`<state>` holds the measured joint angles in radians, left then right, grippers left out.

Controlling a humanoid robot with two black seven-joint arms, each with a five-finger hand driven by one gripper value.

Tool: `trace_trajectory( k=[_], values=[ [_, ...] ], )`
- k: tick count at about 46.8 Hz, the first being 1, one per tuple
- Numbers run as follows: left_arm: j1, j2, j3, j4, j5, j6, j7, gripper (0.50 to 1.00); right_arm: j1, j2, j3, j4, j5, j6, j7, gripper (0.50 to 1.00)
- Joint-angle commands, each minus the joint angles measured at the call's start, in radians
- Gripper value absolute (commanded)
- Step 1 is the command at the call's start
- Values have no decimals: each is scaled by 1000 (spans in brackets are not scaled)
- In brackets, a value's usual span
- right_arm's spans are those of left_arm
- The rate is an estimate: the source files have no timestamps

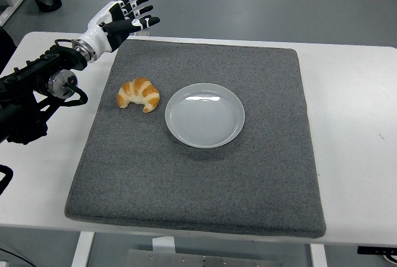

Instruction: Place the bread on the plate

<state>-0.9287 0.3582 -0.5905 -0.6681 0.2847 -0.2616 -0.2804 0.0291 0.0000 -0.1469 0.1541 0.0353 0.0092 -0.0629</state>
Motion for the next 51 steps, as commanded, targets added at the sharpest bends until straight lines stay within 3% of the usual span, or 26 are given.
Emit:
trace_trajectory(
  k=[1,13,27,35,51],
  values=[
    [-5,18,1,-17,66,-31,6,994,0,0,0,1,0,0,0,932],
    [-31,143,52,-160,273,-73,15,992,0,0,0,-1,0,0,1,932],
    [-79,240,140,-183,505,-74,9,988,0,0,0,-1,0,0,1,930],
    [-71,303,141,-255,645,-74,1,986,0,0,1,1,0,0,1,932],
    [-65,326,161,-327,970,-67,-40,979,0,0,0,-1,0,0,1,932]
  ],
)
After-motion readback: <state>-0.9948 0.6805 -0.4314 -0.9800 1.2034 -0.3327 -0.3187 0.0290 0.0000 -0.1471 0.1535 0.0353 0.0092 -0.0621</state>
